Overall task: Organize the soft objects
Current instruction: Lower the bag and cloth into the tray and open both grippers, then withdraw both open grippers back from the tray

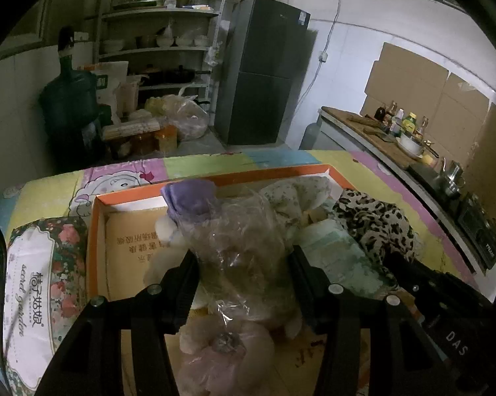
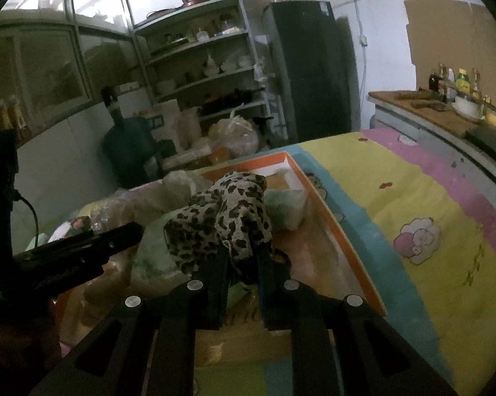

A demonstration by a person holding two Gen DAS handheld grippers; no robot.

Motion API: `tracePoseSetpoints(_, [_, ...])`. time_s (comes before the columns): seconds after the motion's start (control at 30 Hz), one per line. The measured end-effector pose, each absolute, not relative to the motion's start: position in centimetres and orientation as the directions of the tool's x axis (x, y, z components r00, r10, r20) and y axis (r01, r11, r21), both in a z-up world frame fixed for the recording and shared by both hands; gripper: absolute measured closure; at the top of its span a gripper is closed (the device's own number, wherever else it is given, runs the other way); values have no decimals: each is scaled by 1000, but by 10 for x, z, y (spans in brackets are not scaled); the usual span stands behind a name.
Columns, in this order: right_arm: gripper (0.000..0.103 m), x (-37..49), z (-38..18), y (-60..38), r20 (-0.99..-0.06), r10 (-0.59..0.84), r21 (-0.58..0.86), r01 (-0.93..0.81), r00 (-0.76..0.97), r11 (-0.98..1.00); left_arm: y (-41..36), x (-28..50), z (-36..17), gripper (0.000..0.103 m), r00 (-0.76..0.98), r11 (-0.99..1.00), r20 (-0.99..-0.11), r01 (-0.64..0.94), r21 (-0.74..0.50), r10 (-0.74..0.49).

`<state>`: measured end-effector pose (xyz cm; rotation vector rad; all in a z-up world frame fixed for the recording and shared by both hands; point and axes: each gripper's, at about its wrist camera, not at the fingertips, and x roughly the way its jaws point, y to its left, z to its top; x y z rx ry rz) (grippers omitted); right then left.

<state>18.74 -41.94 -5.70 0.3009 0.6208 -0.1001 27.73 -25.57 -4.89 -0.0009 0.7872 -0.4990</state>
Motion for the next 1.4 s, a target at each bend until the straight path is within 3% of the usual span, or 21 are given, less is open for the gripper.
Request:
tracePoseSetpoints(0.13, [80,188,-59,-419,-591,-3,248,185,807,951,-256,277,-48,49,598,883,-675,433,-183,-433])
tracePoseSetpoints(0.23, [71,188,-59,-419,-588,-1,257,188,809,948,-256,277,-47,49,602,882,-670,436,-179,-434])
tracePoseSetpoints(0.3, [60,188,-59,-419,-586,-6,257,192,810,947,-258,276,-47,47,608,886,-673,434,-162,-421])
tracePoseSetpoints(0.5, [48,186,-58,-419,-578,-17,257,201,816,945,-257,274,-41,38,625,889,-659,432,-154,-418])
tracePoseSetpoints(0.57, [48,185,-57,-420,-575,-18,258,202,818,945,-255,273,-39,34,631,889,-652,430,-157,-420])
tracePoseSetpoints(0.87, [37,176,-50,-422,-554,-27,265,206,832,942,-248,262,-29,33,669,897,-617,414,-155,-415])
tracePoseSetpoints(1.4, [36,151,-29,-415,-513,-55,258,215,857,942,-229,233,-12,33,726,911,-565,390,-131,-392])
